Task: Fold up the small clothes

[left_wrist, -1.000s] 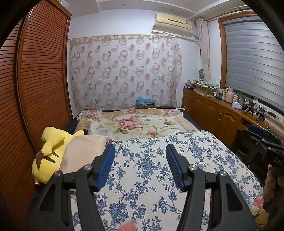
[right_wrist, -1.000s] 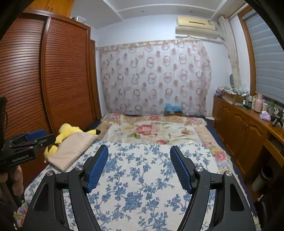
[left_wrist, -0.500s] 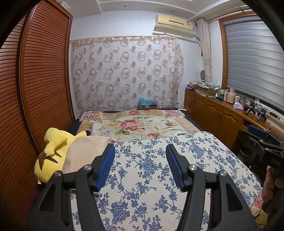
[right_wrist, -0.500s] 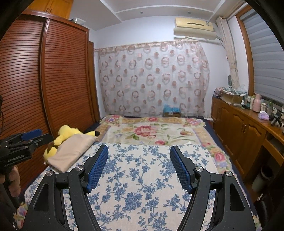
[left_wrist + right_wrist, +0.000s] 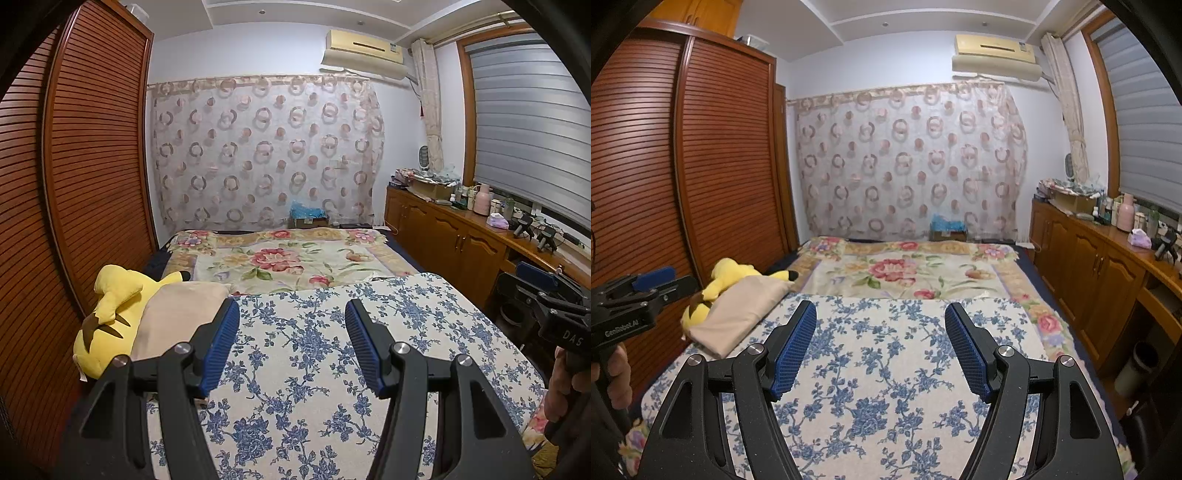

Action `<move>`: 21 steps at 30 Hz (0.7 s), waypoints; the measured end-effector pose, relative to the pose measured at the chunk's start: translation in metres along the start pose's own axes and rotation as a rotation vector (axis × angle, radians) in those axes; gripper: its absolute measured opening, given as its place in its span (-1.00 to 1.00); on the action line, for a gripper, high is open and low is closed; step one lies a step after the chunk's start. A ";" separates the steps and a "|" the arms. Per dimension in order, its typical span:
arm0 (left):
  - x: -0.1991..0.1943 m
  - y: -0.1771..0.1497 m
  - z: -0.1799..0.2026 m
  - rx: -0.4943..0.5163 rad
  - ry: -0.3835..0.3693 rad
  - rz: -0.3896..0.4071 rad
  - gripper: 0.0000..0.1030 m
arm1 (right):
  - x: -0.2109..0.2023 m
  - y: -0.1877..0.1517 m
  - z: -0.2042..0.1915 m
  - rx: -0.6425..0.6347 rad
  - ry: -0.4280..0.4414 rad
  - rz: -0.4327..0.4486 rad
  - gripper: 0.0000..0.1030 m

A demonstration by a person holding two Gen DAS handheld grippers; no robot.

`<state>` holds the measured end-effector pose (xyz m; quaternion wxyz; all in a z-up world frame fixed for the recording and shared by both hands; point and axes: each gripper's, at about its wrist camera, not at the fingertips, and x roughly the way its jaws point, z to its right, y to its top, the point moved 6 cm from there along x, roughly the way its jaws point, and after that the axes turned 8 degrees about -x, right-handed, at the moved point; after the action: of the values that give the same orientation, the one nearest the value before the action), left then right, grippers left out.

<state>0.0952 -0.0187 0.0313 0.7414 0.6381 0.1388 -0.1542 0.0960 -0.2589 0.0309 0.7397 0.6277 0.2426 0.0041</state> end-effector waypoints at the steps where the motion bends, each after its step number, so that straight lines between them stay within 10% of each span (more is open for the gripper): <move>1: 0.000 0.000 0.000 0.000 -0.001 0.000 0.14 | 0.000 0.000 0.000 0.000 0.001 0.000 0.44; 21: 0.000 0.000 0.000 0.001 0.000 0.002 0.14 | -0.001 0.001 0.002 0.001 0.002 0.000 0.44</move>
<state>0.0947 -0.0184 0.0311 0.7413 0.6386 0.1381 -0.1536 0.0967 -0.2611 0.0326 0.7390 0.6283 0.2431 0.0045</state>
